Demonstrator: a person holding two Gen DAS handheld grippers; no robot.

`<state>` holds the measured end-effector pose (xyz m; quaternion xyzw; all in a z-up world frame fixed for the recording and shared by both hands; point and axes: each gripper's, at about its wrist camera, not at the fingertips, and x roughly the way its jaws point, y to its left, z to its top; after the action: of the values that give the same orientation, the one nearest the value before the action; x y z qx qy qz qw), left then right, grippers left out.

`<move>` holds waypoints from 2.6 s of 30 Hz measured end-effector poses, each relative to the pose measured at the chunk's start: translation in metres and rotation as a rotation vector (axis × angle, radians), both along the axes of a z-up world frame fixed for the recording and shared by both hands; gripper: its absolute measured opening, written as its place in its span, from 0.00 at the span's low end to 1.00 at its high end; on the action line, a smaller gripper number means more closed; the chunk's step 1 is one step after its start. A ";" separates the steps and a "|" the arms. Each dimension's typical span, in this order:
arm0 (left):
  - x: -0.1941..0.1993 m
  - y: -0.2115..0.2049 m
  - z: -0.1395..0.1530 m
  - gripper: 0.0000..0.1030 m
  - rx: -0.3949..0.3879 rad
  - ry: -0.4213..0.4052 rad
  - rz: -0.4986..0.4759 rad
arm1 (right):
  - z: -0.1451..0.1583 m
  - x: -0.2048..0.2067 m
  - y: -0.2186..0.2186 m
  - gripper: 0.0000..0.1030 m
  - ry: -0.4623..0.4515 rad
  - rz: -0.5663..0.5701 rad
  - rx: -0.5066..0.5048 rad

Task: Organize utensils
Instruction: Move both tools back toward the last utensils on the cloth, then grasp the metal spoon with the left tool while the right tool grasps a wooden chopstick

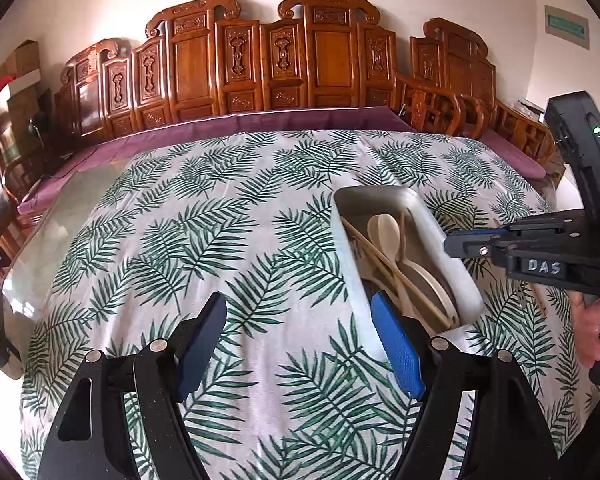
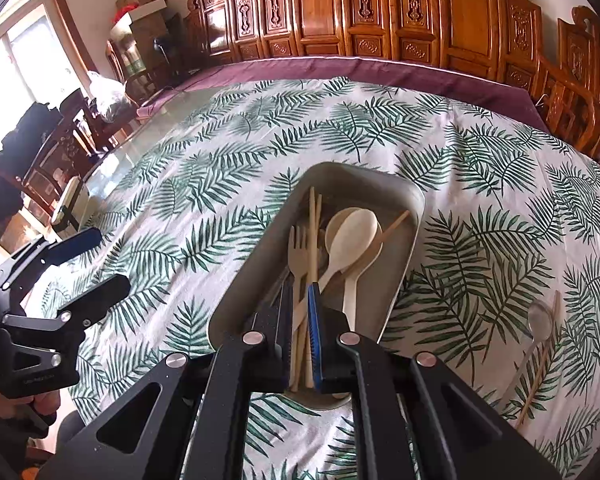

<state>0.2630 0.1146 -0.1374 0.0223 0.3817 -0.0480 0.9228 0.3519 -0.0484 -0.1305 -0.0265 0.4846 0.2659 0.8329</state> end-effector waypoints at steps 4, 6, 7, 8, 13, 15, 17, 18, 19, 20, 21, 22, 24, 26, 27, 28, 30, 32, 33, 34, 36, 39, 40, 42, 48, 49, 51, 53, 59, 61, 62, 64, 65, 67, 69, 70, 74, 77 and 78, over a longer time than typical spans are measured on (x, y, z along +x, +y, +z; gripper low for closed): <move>-0.001 -0.007 0.000 0.70 -0.007 0.002 -0.014 | -0.002 -0.002 -0.004 0.10 -0.005 0.002 -0.010; -0.002 -0.013 -0.001 0.70 -0.010 0.002 -0.027 | -0.002 -0.007 -0.011 0.10 -0.010 0.002 -0.022; -0.002 -0.016 -0.002 0.70 -0.010 0.002 -0.033 | -0.001 -0.010 -0.017 0.12 -0.020 0.001 -0.032; -0.002 -0.020 -0.002 0.70 -0.010 0.002 -0.039 | 0.000 -0.014 -0.025 0.21 -0.029 0.002 -0.039; -0.003 -0.044 -0.003 0.70 0.000 -0.002 -0.076 | 0.001 -0.029 -0.074 0.31 -0.053 -0.028 -0.082; -0.001 -0.054 -0.002 0.70 -0.005 -0.002 -0.087 | -0.003 -0.032 -0.103 0.31 -0.050 -0.060 -0.108; 0.000 -0.062 0.000 0.70 -0.009 -0.005 -0.094 | -0.008 -0.032 -0.130 0.31 -0.040 -0.093 -0.121; 0.000 -0.068 0.000 0.70 -0.010 -0.007 -0.099 | -0.011 -0.033 -0.145 0.31 -0.031 -0.113 -0.131; 0.001 -0.072 0.000 0.70 -0.012 -0.008 -0.103 | -0.015 -0.032 -0.158 0.31 -0.025 -0.128 -0.138; 0.002 -0.077 0.000 0.70 -0.014 -0.007 -0.108 | -0.017 -0.032 -0.169 0.31 -0.021 -0.140 -0.141; 0.003 -0.083 -0.001 0.70 -0.013 -0.005 -0.116 | -0.021 -0.032 -0.181 0.31 -0.014 -0.153 -0.142; 0.004 -0.088 -0.001 0.70 -0.011 -0.004 -0.120 | -0.024 -0.031 -0.190 0.31 -0.007 -0.164 -0.141; 0.005 -0.098 -0.003 0.70 -0.007 0.000 -0.132 | -0.031 -0.029 -0.203 0.31 0.008 -0.186 -0.138; 0.006 -0.107 -0.005 0.70 -0.007 0.004 -0.141 | -0.042 -0.026 -0.213 0.31 0.025 -0.206 -0.140; 0.007 -0.112 -0.006 0.70 -0.009 0.008 -0.147 | -0.047 -0.023 -0.216 0.28 0.036 -0.212 -0.142; 0.007 -0.117 -0.007 0.70 -0.010 0.012 -0.152 | -0.051 -0.022 -0.218 0.26 0.042 -0.214 -0.144; 0.008 -0.128 -0.009 0.70 -0.005 0.017 -0.166 | -0.062 -0.017 -0.219 0.22 0.059 -0.215 -0.153; 0.009 -0.136 -0.011 0.70 -0.002 0.021 -0.179 | -0.073 -0.007 -0.218 0.18 0.078 -0.225 -0.159; 0.009 -0.141 -0.013 0.70 -0.001 0.024 -0.184 | -0.077 -0.003 -0.217 0.15 0.085 -0.233 -0.162; 0.010 -0.144 -0.014 0.70 0.000 0.028 -0.189 | -0.080 0.002 -0.217 0.15 0.093 -0.241 -0.160; 0.010 -0.153 -0.016 0.70 0.004 0.032 -0.202 | -0.083 0.009 -0.214 0.15 0.091 -0.239 -0.156; 0.010 -0.165 -0.021 0.70 0.016 0.040 -0.220 | -0.083 0.016 -0.210 0.15 0.089 -0.228 -0.157; 0.011 -0.169 -0.022 0.70 0.018 0.043 -0.225 | -0.083 0.017 -0.208 0.15 0.088 -0.223 -0.162; 0.012 -0.175 -0.025 0.70 0.021 0.048 -0.232 | -0.085 0.020 -0.206 0.15 0.090 -0.217 -0.174; 0.019 -0.188 -0.034 0.70 0.027 0.064 -0.243 | -0.091 0.021 -0.202 0.14 0.101 -0.196 -0.213; 0.020 -0.190 -0.035 0.70 0.028 0.067 -0.245 | -0.091 0.021 -0.202 0.14 0.101 -0.191 -0.215; 0.023 -0.194 -0.038 0.70 0.031 0.071 -0.248 | -0.091 0.022 -0.201 0.11 0.102 -0.182 -0.227; 0.027 -0.199 -0.041 0.70 0.031 0.078 -0.251 | -0.091 0.021 -0.201 0.10 0.100 -0.174 -0.240; 0.038 -0.219 -0.050 0.70 0.034 0.097 -0.265 | -0.090 0.018 -0.212 0.06 0.101 -0.165 -0.233; 0.042 -0.228 -0.054 0.70 0.036 0.103 -0.274 | -0.089 0.015 -0.219 0.06 0.100 -0.171 -0.226; 0.044 -0.231 -0.056 0.70 0.036 0.105 -0.278 | -0.089 0.014 -0.222 0.06 0.099 -0.171 -0.226; 0.049 -0.240 -0.060 0.70 0.035 0.121 -0.290 | -0.088 0.011 -0.229 0.06 0.097 -0.175 -0.215; 0.052 -0.245 -0.061 0.70 0.036 0.125 -0.295 | -0.087 0.010 -0.232 0.06 0.095 -0.178 -0.214; 0.057 -0.254 -0.065 0.70 0.041 0.137 -0.306 | -0.087 0.008 -0.237 0.06 0.094 -0.187 -0.215; 0.064 -0.262 -0.070 0.70 0.036 0.155 -0.312 | -0.087 0.006 -0.241 0.06 0.091 -0.189 -0.221; 0.067 -0.264 -0.072 0.70 0.033 0.162 -0.313 | -0.087 0.005 -0.244 0.06 0.091 -0.191 -0.223; 0.077 -0.273 -0.080 0.70 0.030 0.184 -0.320 | -0.088 -0.001 -0.253 0.06 0.094 -0.198 -0.218; 0.084 -0.280 -0.085 0.63 0.031 0.202 -0.326 | -0.088 -0.007 -0.259 0.06 0.090 -0.201 -0.211; 0.087 -0.283 -0.087 0.61 0.028 0.209 -0.329 | -0.089 -0.008 -0.260 0.06 0.089 -0.202 -0.209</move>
<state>0.3496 -0.1684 -0.2239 0.0922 0.4672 -0.1948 0.8575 0.3436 -0.3084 -0.2191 -0.0525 0.5461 0.1298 0.8259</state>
